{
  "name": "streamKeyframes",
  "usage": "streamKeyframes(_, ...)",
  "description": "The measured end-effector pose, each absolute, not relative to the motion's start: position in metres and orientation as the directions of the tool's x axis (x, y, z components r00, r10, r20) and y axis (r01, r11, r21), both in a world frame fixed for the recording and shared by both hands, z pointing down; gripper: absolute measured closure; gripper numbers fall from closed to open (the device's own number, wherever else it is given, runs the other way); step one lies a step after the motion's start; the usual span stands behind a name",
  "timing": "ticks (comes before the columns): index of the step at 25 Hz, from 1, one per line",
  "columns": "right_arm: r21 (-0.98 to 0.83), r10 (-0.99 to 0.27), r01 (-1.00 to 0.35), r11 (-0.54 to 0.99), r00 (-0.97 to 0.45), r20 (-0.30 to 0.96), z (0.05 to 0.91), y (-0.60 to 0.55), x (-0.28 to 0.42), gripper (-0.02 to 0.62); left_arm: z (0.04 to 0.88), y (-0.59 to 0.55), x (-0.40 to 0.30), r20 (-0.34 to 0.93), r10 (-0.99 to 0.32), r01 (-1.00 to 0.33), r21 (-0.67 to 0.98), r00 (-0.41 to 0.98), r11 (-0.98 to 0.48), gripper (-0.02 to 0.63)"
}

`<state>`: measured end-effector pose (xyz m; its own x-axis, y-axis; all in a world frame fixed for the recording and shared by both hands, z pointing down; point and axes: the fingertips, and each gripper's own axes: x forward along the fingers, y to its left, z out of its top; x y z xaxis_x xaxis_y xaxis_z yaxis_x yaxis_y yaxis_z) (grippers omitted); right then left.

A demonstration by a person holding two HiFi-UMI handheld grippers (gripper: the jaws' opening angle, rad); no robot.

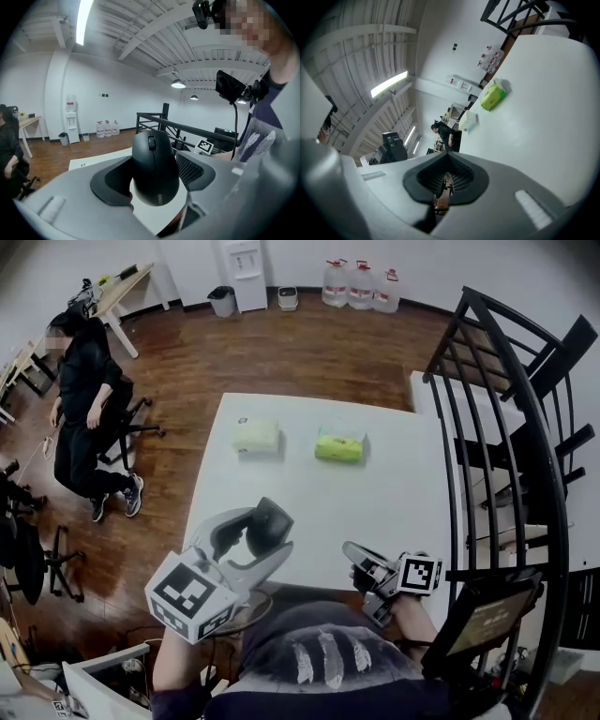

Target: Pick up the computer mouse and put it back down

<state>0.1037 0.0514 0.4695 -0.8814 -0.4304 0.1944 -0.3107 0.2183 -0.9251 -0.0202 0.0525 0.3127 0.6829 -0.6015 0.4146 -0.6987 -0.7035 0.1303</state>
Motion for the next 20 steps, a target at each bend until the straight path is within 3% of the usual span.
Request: streamKeyframes(20,-0.936,-0.374,-0.299,0.185,-0.902,0.215,0.484,0.092,0.092,0.592,0.307,0.107,-0.038,0.422,-0.651,-0.752,0.125,0.631,-0.647,0.300)
